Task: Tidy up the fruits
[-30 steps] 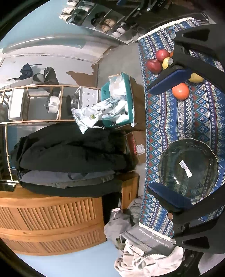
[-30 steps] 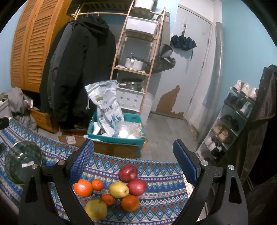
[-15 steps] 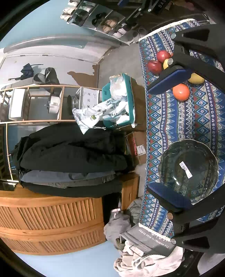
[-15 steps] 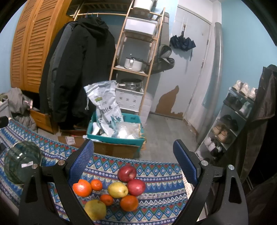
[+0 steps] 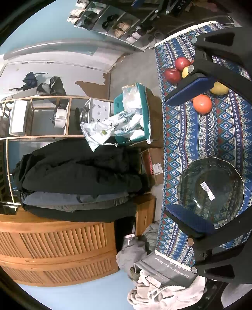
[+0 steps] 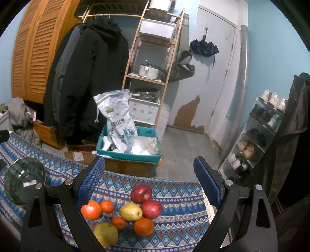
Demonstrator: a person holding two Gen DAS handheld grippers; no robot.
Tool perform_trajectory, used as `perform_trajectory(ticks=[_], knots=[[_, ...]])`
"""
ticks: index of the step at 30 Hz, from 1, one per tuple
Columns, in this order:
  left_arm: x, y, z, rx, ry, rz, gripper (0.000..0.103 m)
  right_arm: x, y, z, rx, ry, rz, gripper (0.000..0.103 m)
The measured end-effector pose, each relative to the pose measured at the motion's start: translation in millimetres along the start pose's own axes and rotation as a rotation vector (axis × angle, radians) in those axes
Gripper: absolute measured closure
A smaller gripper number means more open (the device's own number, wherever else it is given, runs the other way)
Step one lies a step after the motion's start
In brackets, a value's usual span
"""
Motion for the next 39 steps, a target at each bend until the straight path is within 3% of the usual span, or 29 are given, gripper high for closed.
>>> perform_trajectory(ticks=[39], knots=[[0.4, -1.1, -3.6, 0.000, -0.008, -0.002, 0.001, -0.6, -2.3, -9.4, -0.006, -0.011, -0.001, 0.012]])
Point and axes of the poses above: each gripper's, at about its wrist camera, not at the fingertips, and x roughly against the way its jaws point, z to its left, y to its top, the point moved 2 cm from there along -x, roughly the way its jaws point, and after that the axes turned 2 degrees about -z, right-handed, at the moved point
